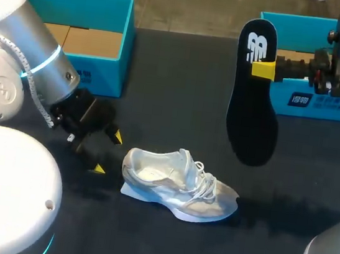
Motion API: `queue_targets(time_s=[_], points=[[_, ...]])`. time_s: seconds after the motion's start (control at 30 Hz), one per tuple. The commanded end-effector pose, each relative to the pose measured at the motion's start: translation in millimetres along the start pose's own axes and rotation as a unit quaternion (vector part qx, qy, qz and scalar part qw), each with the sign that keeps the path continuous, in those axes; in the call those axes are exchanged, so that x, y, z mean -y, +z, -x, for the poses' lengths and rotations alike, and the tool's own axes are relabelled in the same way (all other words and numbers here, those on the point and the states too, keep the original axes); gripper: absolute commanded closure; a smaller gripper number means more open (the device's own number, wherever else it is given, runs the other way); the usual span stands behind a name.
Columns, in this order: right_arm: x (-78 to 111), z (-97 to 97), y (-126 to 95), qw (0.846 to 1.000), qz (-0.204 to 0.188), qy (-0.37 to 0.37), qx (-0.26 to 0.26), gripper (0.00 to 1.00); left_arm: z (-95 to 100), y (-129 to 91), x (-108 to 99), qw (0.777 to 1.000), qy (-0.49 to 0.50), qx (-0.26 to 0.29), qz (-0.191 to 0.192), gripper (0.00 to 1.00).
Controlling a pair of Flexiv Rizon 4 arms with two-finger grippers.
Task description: Take the shoe out of the shoebox, open the shoe tongue, remove and reinsert the insole, then place the shoe into the shoebox
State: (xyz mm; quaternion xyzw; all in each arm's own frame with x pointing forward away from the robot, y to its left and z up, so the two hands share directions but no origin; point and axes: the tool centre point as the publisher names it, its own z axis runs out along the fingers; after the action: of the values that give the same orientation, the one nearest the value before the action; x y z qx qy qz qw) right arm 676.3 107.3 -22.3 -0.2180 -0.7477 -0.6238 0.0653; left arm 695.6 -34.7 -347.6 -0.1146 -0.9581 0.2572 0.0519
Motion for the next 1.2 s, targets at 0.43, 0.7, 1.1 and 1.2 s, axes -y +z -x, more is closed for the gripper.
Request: queue_targets(time_s=[0.43, 0.7, 1.1, 1.2], points=[[-1.1, 1.0, 3, 1.000, -0.002, 0.001, 0.000, 1.00, -2.7, -19, 28, 0.995, -0.032, -0.004, 0.096, 0.00], [-1.1, 1.0, 3, 1.000, -0.002, 0.001, 0.000, 1.00, -6.5, -13, 38, 0.986, -0.033, 0.000, 0.161, 0.00], [-1.1, 1.0, 3, 1.000, -0.002, 0.001, 0.000, 1.00, -5.8, 6, 38, 0.973, -0.045, 0.004, 0.225, 0.00], [-1.1, 1.0, 3, 1.000, -0.002, 0.001, 0.000, 1.00, -4.8, 8, 39, 0.970, -0.045, 0.006, 0.240, 0.00]])
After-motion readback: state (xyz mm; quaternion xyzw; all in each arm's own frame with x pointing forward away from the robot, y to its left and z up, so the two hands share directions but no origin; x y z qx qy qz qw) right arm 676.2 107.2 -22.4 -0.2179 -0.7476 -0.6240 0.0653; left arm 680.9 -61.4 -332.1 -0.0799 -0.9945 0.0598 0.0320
